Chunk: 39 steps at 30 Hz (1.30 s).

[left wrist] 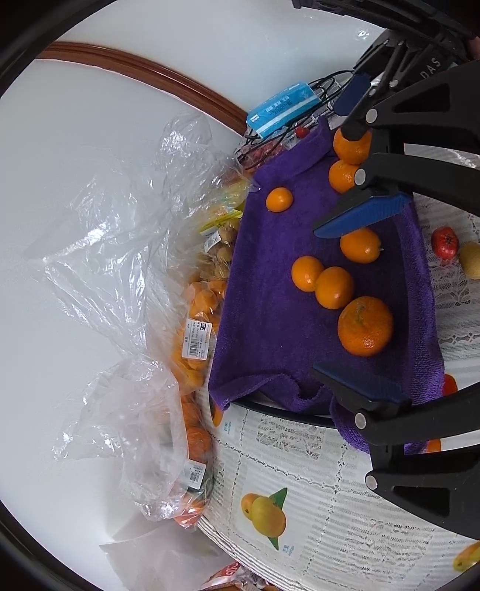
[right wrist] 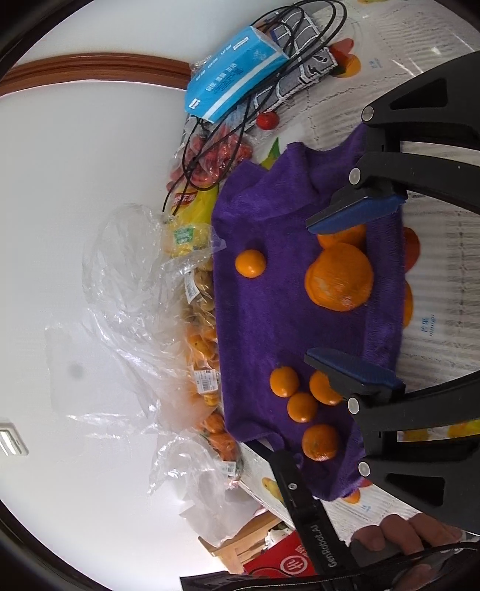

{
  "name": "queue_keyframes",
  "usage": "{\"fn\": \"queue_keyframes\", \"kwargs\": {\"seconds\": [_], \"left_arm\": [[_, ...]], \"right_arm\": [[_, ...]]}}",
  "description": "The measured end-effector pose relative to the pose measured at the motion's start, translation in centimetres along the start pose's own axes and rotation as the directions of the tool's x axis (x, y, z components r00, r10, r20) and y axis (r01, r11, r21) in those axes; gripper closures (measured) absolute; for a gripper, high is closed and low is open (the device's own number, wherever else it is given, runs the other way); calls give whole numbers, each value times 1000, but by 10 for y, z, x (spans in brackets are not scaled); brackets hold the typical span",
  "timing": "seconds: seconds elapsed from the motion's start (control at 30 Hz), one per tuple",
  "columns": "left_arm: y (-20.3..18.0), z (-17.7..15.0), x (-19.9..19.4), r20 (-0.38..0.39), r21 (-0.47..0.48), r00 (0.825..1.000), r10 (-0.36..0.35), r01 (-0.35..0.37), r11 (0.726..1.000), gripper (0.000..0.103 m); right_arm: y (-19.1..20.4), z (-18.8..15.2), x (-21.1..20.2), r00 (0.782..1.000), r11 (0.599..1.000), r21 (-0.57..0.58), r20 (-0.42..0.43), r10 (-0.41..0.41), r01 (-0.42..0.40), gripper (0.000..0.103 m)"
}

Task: Organize fruits
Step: 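Lower the orange onto the towel and open the left gripper, then move both open grippers back to the fruit in front of the towel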

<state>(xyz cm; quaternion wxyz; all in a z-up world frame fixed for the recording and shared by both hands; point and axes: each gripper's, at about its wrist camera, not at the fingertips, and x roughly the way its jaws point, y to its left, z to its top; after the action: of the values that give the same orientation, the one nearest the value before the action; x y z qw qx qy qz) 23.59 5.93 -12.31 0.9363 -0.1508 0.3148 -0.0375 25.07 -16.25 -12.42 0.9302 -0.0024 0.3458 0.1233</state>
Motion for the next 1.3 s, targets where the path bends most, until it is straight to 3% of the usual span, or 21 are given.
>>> {"fn": "queue_keyframes", "kwargs": {"seconds": [0.27, 0.5, 0.8, 0.93, 1.2, 1.3], "left_arm": [[6, -14, -16, -3, 13, 1000, 20, -20, 1000, 31], [28, -32, -28, -13, 39, 985, 171, -170, 985, 31], [57, -34, -33, -50, -32, 983, 177, -178, 983, 31], [63, -34, -33, -58, -55, 983, 172, -175, 983, 31], [69, -32, -33, -74, -85, 985, 153, -159, 984, 31], [69, -33, -33, -78, -85, 986, 150, -157, 984, 31]], "right_arm": [[16, -18, -16, 1000, 999, -32, -28, 1, -2, 37], [32, -36, -17, 996, 999, -22, -69, 48, -49, 37], [69, -51, 0, 987, 993, -62, -129, 91, -99, 38], [75, -51, 17, 978, 992, -44, -178, 112, -122, 54], [85, -52, 32, 968, 990, -49, -221, 118, -132, 62], [90, -55, 35, 967, 990, -99, -244, 69, -96, 73]]}}
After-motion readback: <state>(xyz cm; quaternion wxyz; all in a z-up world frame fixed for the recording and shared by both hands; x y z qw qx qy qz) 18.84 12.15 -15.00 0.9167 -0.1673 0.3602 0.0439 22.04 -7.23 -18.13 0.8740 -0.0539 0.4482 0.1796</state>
